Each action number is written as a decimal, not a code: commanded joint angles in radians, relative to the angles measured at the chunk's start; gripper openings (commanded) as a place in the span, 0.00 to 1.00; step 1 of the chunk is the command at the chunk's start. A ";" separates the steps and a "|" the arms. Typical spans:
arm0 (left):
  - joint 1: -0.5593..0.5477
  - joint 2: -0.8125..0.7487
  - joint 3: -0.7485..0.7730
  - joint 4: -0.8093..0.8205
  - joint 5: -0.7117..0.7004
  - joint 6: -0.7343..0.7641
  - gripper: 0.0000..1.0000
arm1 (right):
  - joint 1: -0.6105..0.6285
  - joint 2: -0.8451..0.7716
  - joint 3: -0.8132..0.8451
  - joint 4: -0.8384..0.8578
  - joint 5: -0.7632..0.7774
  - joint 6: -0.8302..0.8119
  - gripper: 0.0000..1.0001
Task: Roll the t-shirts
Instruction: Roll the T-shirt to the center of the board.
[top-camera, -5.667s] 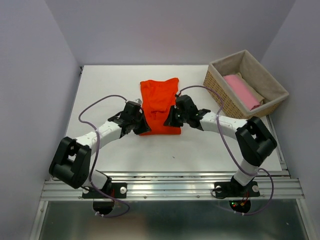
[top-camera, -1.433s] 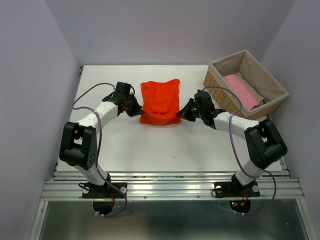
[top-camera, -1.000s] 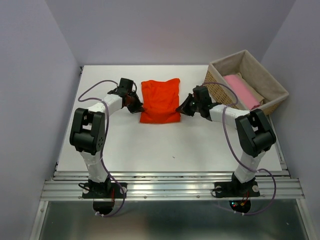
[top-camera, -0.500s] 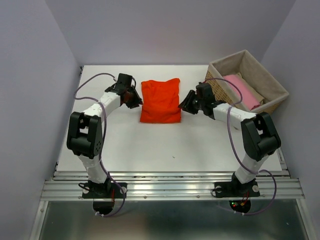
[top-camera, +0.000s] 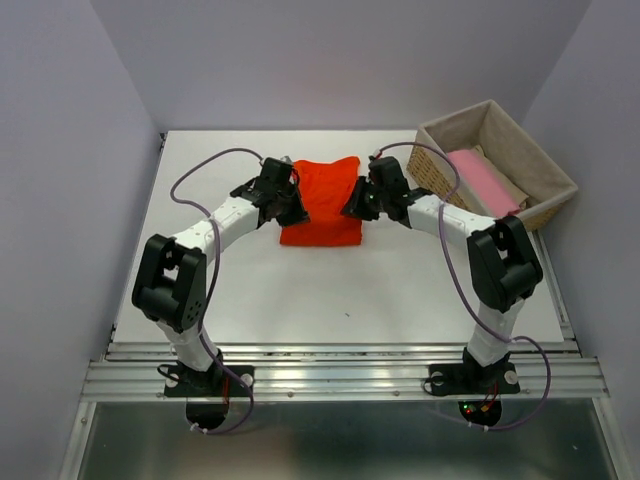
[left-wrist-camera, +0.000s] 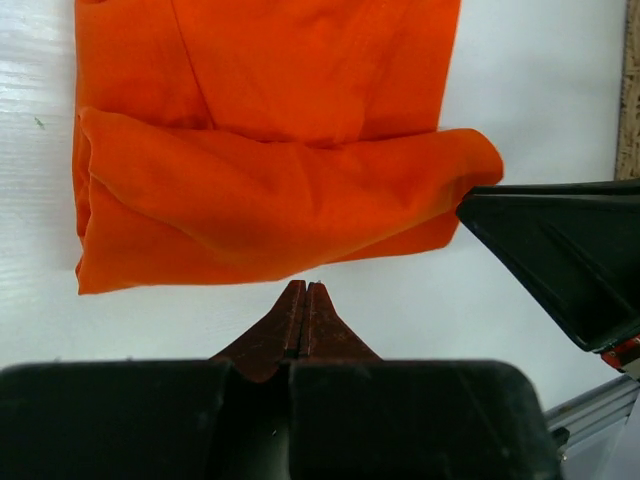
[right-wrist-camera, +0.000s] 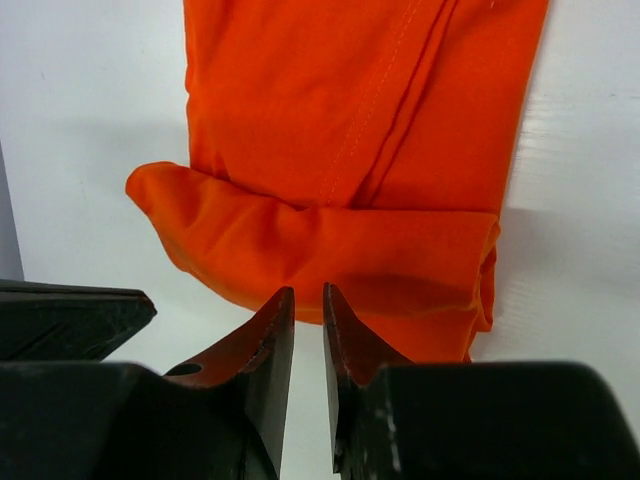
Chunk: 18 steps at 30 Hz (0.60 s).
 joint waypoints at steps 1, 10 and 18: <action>0.014 0.072 0.000 0.054 0.039 0.011 0.01 | -0.006 0.073 0.075 -0.034 -0.066 -0.010 0.24; 0.026 0.236 0.126 0.106 0.014 0.034 0.00 | -0.006 0.245 0.218 -0.026 0.079 0.001 0.23; 0.029 0.216 0.120 0.092 0.045 0.046 0.00 | -0.006 0.227 0.210 -0.031 0.122 -0.023 0.22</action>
